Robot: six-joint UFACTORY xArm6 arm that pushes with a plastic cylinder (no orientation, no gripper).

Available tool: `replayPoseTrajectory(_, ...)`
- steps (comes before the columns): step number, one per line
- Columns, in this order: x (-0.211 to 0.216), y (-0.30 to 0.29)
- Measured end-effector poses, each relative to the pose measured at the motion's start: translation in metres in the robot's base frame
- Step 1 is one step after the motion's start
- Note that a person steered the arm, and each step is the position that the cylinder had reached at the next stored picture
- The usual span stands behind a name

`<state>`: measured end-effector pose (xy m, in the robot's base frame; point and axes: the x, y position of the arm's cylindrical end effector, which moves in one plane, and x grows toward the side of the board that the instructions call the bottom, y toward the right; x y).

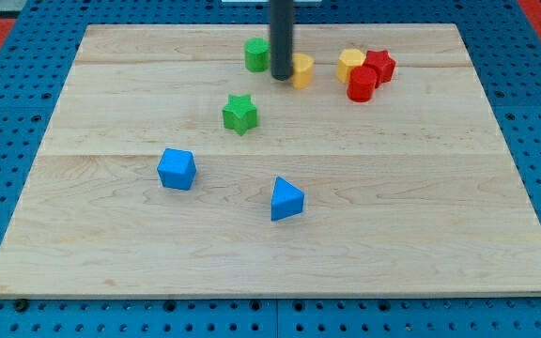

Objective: Keep arm in between green circle and yellow heart

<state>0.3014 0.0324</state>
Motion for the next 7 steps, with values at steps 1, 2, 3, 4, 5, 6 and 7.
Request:
replayPoseTrajectory(1, 0.001, 0.021)
replayPoseTrajectory(2, 0.001, 0.029)
replayPoseTrajectory(3, 0.001, 0.018)
replayPoseTrajectory(4, -0.002, 0.001)
replayPoseTrajectory(5, -0.004, -0.015)
replayPoseTrajectory(6, -0.009, -0.019)
replayPoseTrajectory(7, -0.009, -0.024)
